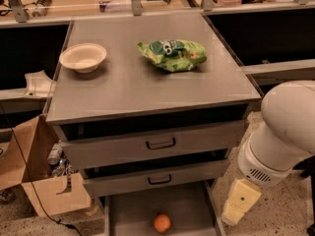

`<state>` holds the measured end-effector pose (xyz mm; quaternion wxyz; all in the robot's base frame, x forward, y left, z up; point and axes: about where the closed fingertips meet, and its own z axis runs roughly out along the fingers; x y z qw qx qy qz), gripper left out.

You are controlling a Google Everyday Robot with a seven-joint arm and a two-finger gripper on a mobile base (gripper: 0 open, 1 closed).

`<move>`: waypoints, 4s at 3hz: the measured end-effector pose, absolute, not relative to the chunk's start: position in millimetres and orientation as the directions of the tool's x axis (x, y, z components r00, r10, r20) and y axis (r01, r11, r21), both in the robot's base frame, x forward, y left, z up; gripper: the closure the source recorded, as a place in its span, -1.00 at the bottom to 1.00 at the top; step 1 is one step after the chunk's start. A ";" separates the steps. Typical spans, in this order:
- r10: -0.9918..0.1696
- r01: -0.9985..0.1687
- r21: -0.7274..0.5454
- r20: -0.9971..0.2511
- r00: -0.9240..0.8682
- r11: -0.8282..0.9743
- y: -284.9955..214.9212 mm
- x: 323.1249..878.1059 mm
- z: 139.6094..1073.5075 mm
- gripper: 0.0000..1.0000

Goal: Pick orange can from bottom drawer and place on counter

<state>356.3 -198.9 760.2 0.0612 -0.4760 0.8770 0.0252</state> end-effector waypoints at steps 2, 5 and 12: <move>-0.817 -0.820 0.011 -0.074 -0.571 0.572 -188.5 354.9 716.7 -1.00; -0.718 -0.716 0.116 -0.029 -0.695 0.688 -174.7 358.6 648.1 -1.00; -0.484 -0.474 0.379 -0.075 -0.872 0.795 -149.8 371.9 517.2 -1.00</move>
Offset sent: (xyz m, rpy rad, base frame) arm 0.0004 0.0179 -0.0718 -0.0611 0.0858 -0.0463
